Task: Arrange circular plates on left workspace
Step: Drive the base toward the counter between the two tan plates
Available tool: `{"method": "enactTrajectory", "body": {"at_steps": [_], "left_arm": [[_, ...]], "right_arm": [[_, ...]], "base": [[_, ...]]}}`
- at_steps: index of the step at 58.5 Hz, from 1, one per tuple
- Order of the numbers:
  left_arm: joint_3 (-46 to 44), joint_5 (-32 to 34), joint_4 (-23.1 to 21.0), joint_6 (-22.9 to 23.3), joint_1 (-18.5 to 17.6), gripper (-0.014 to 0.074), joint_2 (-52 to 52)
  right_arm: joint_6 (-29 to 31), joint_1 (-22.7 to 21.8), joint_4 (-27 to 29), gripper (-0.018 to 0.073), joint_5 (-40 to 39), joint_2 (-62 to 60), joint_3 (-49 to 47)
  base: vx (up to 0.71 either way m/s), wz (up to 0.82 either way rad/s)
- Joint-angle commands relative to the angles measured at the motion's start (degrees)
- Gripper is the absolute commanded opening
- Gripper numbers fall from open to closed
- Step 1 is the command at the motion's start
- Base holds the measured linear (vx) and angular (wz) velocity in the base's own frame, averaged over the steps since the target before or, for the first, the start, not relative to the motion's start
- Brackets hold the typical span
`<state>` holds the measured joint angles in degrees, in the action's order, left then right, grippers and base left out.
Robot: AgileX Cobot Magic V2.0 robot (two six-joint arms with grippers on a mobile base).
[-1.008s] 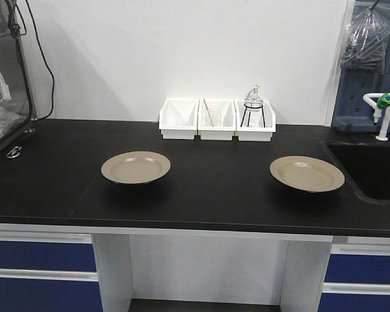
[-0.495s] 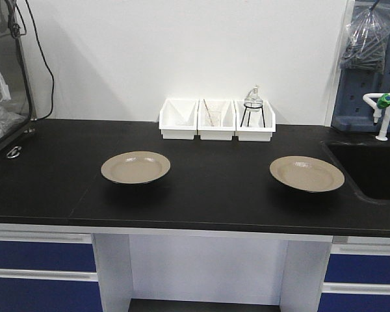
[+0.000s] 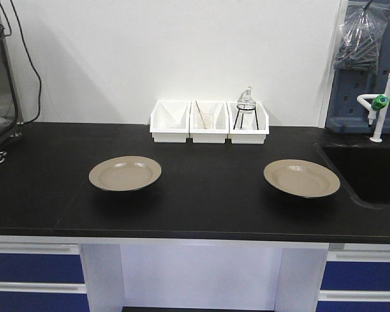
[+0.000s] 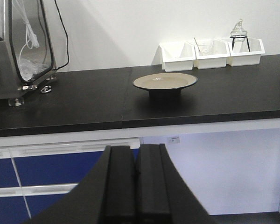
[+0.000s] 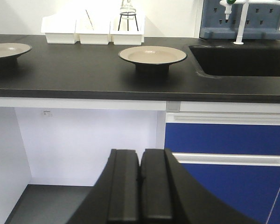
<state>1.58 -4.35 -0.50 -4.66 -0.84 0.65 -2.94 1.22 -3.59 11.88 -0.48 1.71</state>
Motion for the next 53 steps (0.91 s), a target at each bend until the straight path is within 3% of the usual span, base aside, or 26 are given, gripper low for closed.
{"method": "enactTrajectory", "body": {"at_steps": [1,53], "left_arm": [[0.69,4.35,-0.48,0.38,-0.29,-0.0003,0.28],[0.69,4.35,-0.48,0.38,-0.29,-0.0003,0.28]], "right_arm": [[-0.02,-0.31,-0.60,-0.0008,-4.32,-0.92,0.33],[-0.02,-0.31,-0.60,-0.0008,-4.55,-0.92,0.33]], "base": [[0.15,-0.06],[0.25,-0.13]]}}
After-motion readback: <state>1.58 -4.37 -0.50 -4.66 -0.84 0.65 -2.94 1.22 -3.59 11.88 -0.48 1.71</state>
